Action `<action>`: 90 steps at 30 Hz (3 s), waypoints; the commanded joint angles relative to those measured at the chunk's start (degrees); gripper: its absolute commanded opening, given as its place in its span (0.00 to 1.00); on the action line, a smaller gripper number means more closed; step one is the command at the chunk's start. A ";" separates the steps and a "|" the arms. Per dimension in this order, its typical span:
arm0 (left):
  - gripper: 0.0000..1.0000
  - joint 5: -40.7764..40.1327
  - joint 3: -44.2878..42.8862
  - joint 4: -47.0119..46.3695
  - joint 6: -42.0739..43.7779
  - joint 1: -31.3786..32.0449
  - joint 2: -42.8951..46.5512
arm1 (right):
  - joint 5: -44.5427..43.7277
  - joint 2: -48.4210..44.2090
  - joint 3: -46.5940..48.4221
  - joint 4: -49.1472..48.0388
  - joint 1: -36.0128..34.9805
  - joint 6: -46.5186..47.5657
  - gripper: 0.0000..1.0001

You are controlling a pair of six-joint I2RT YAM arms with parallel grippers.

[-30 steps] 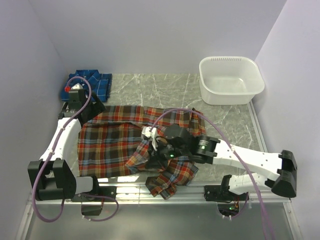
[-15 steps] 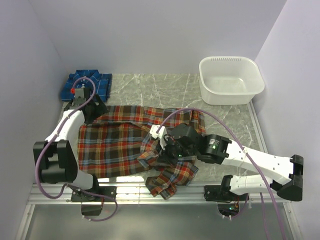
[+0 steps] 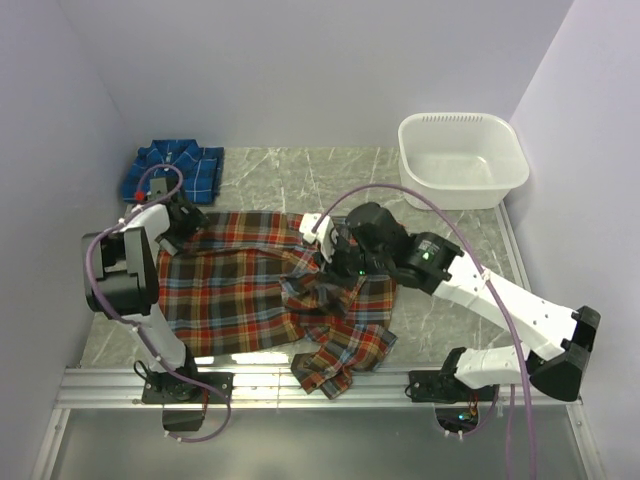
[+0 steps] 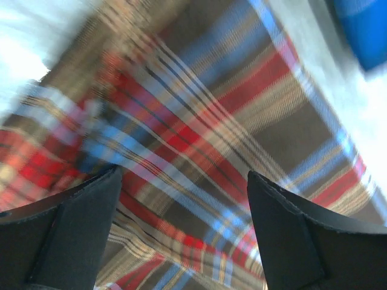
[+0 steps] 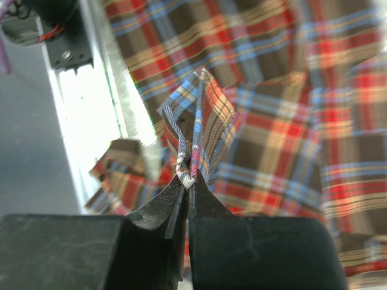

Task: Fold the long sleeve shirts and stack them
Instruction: Fold the shirt

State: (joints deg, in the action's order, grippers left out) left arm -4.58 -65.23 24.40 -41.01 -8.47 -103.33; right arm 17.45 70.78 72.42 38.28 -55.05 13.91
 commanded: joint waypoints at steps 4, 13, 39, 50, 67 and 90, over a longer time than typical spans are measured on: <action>0.91 -6.66 4.76 1.35 -6.70 -2.95 1.89 | 3.99 4.53 9.83 -1.19 4.15 10.42 0.00; 0.92 -4.92 3.53 3.63 -4.43 -3.40 13.99 | 13.39 25.70 32.23 10.04 5.83 21.32 0.00; 0.91 14.95 15.14 3.54 7.88 7.84 30.57 | -7.07 26.46 22.44 -21.14 14.16 -13.19 0.70; 0.90 10.65 16.45 3.37 13.77 20.06 29.14 | -11.66 3.23 -18.77 -32.92 19.89 -32.81 0.70; 0.91 10.74 19.97 -4.63 22.38 26.92 40.22 | -11.13 -9.17 -37.00 -44.87 23.84 -36.24 0.69; 0.95 -0.69 18.03 0.46 18.88 39.30 32.49 | -8.40 -13.39 -43.68 -50.06 27.80 -36.76 0.69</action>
State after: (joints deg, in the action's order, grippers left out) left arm -0.56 -45.82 23.05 -18.68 27.00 -71.53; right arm 8.29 58.98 29.43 -8.08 -27.88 -22.74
